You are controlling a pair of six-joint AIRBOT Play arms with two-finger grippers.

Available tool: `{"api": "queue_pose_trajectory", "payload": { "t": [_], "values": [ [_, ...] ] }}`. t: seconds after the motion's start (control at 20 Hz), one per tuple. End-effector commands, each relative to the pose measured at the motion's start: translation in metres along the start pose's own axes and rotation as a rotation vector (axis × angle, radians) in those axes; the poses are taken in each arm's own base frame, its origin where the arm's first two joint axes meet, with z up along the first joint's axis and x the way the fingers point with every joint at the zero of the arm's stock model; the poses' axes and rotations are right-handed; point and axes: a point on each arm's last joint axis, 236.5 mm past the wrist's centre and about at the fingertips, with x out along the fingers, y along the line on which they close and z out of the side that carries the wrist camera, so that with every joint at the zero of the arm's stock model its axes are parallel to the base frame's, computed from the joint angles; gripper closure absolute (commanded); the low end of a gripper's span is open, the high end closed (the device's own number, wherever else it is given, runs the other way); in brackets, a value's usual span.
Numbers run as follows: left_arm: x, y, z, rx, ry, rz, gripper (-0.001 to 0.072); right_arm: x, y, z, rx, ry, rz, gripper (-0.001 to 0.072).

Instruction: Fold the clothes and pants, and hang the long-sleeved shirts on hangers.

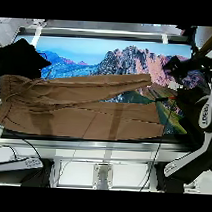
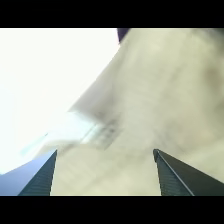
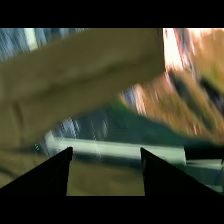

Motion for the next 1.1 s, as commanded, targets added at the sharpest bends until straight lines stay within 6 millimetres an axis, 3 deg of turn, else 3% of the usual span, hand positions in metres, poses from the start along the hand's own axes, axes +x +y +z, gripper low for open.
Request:
{"api": "queue_pose_trajectory", "payload": {
  "t": [0.0,0.1,0.2,0.25,0.35,0.45,0.6,0.7,0.85,1.05],
  "values": [
    [-0.028,0.074,-0.112,-0.082,0.136,0.156,0.0005,-0.011,-0.014,-0.085,-0.055,0.207,-0.074,0.0241],
    [-0.032,0.104,-0.155,-0.256,0.115,0.179,0.0053,-0.001,-0.015,-0.125,-0.030,0.211,-0.066,0.0241],
    [-0.034,0.117,-0.172,-0.453,0.111,0.135,0.0052,0.005,-0.016,-0.178,-0.035,0.278,-0.049,0.0240],
    [-0.032,0.115,-0.172,-0.518,0.097,0.085,0.0052,0.007,-0.015,-0.202,-0.029,0.306,-0.042,0.0240],
    [-0.020,0.093,-0.161,-0.615,0.078,-0.082,0.0053,0.007,-0.010,-0.245,-0.020,0.343,-0.026,0.0240],
    [-0.004,0.068,-0.156,-0.626,0.100,-0.228,0.0052,0.002,0.001,-0.273,-0.024,0.329,0.000,0.0240],
    [0.019,0.054,-0.140,-0.704,0.095,-0.352,0.0054,-0.020,0.020,-0.296,-0.075,0.252,0.001,0.0241],
    [0.028,0.051,-0.123,-0.724,0.067,-0.414,0.0063,-0.038,0.032,-0.299,-0.099,0.163,-0.020,0.0240],
    [0.043,0.055,-0.127,-0.733,0.104,-0.416,0.0064,-0.055,0.041,-0.296,-0.088,0.036,-0.048,0.0240],
    [0.054,0.061,-0.124,-0.740,0.113,-0.414,0.0065,-0.062,0.046,-0.297,-0.062,-0.008,-0.054,0.0240]
  ]
}}
